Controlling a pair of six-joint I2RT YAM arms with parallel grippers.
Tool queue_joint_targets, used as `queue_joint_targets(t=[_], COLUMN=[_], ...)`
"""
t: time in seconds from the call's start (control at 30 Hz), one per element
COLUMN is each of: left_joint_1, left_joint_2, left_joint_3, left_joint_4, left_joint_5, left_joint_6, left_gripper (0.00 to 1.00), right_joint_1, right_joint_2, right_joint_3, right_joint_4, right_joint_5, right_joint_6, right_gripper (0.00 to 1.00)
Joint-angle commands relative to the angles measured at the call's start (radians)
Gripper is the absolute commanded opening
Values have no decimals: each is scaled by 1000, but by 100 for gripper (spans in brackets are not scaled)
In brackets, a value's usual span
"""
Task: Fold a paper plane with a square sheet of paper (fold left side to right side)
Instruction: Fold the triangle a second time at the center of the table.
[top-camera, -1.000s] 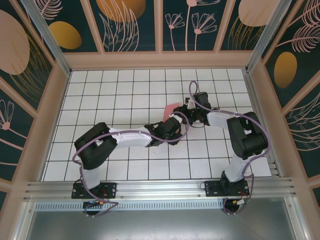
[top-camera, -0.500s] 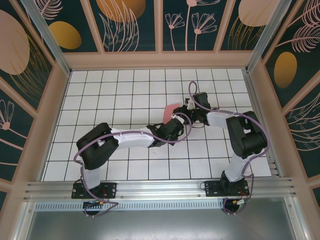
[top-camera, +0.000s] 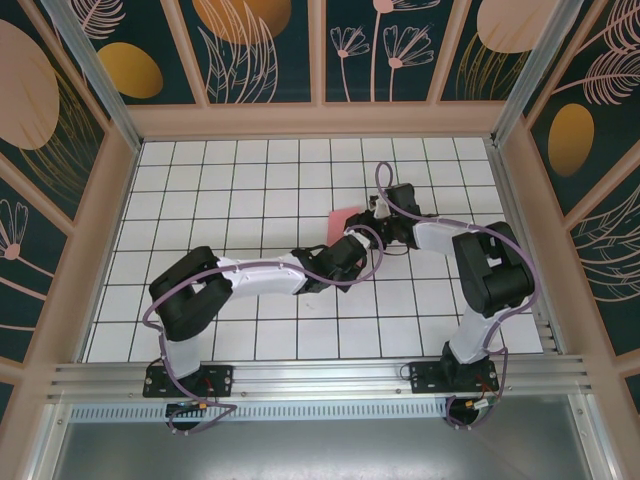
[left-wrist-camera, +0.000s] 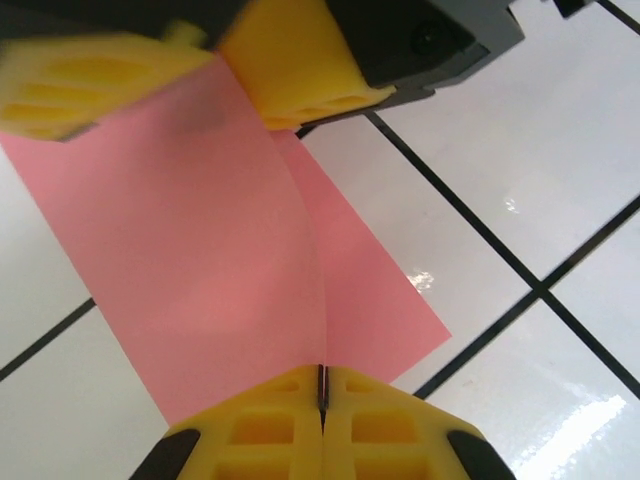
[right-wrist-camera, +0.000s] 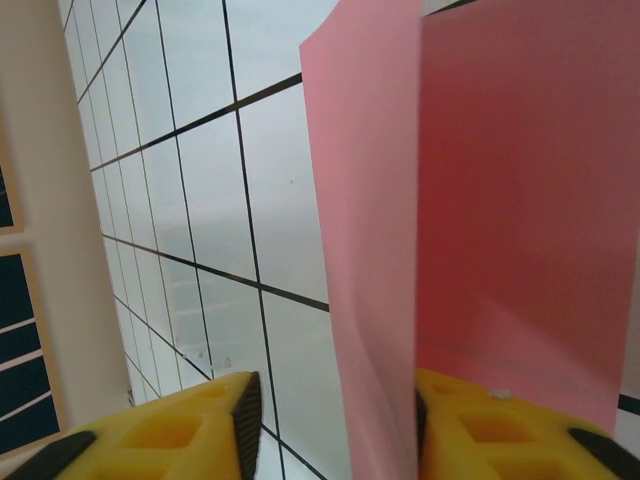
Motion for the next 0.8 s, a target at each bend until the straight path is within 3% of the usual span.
queue_joint_targets(t=[0.0,0.17,0.3,0.53,0.63,0.77], left_joint_1=[31,75,112,160,163,168], left_joint_2=[-39,-69,-63,-45,-35,-31], left_joint_3=[25,7,9,2,6,1], left_joint_4=[-19,17,22,35,36,44], left_joint_5=[101,245,332,403,417,418], left_joint_6=[6,-26,-72,-142,-158,-170], left_gripper=[7,7,8,8,8,9], right_joint_1=[-21,-90,-156,-152,-99,-29], right_joint_2=[-96,-220,-293,-331,-307,-266], right_joint_3=[2,-100,-180,-325,-353,-348], right_joint_4=[-7,78,69,66,70,49], right_joint_5=[8,-56,-70,-48,-6,69], right_joint_6=[-37,-22,-25,-10,4,15], right_gripper=[50,66,63,22,13,10])
